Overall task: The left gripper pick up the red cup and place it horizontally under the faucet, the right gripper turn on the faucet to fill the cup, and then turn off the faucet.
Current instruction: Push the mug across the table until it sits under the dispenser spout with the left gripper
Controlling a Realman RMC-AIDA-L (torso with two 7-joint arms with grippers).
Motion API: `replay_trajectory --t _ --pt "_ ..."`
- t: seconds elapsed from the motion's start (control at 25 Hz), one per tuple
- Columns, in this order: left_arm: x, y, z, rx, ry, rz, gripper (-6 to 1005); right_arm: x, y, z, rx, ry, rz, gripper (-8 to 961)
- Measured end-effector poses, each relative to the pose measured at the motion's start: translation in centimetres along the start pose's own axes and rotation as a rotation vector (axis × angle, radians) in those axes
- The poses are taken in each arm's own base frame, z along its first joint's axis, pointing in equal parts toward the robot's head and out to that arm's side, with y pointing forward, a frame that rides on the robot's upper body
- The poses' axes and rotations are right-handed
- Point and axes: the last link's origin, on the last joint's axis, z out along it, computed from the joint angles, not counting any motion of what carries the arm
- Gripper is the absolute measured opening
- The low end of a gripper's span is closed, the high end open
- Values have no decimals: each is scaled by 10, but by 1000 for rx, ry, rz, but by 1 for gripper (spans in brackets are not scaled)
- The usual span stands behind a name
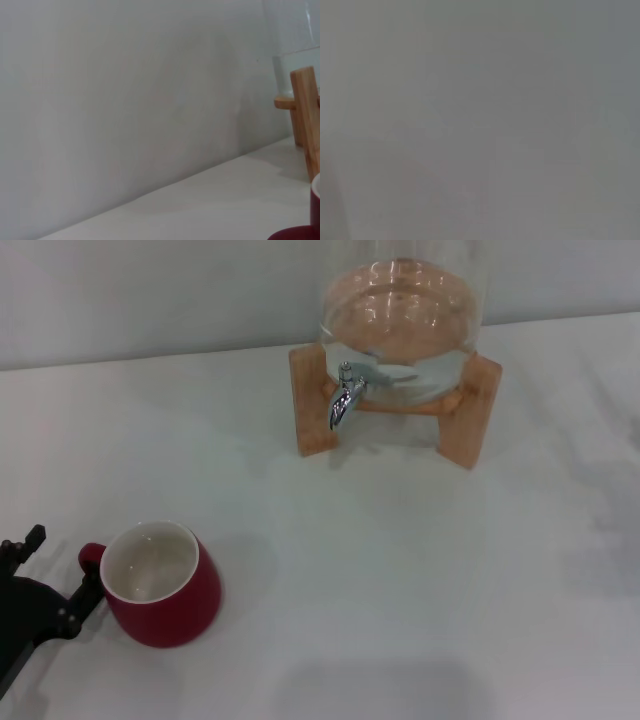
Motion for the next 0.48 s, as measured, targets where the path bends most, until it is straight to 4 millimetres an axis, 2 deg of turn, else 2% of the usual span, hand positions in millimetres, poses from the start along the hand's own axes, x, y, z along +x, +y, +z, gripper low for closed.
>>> replay_trajectory --t 0.28,0.48 --pt "0 1 0 -3 -2 1 753 0 0 0 0 0 0 872" --pt "0 1 0 -3 -2 -1 544 0 0 0 1 1 0 872"
